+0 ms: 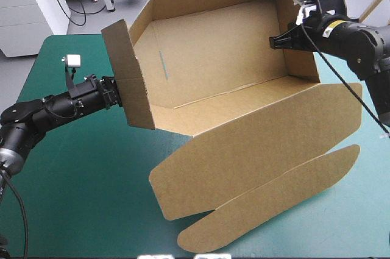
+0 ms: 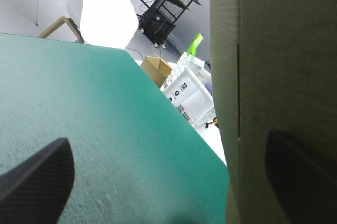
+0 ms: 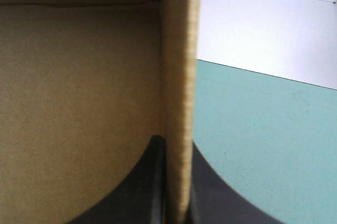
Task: Fold the box
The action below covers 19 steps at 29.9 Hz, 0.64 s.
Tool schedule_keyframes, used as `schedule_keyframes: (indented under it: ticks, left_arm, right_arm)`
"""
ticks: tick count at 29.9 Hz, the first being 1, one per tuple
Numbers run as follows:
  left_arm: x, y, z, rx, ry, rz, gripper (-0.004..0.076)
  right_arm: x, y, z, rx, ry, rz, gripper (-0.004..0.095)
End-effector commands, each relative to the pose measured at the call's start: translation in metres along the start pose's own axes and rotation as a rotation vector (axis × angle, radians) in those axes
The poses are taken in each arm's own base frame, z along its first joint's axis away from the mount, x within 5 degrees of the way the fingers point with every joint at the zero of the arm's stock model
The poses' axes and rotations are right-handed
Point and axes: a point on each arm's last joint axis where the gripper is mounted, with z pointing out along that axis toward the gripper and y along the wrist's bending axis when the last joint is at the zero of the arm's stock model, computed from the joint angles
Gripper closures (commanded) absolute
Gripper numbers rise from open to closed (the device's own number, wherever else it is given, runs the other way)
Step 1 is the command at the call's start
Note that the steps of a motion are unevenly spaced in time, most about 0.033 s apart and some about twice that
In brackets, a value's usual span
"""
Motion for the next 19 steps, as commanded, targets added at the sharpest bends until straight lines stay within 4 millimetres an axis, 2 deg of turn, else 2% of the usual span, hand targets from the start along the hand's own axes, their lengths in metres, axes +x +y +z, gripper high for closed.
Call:
schedule_keyframes:
  ticks: [1,10,19]
  left_arm:
    - [-0.008,-0.044,-0.002,0.241,-0.006,0.060,-0.0001]
    - [-0.024,-0.060,-0.002,0.267,-0.021,0.104,-0.0001]
    - [-0.025,-0.060,-0.002,0.269,-0.023,0.103,-0.0001]
  right_arm:
    - [-0.016,-0.005,-0.019,0.049,-0.142,-0.015,0.0923]
    - [-0.015,-0.008,-0.019,0.092,-0.130,-0.028,0.0920]
    - [-0.015,-0.014,-0.020,0.159,-0.127,-0.041,0.0920]
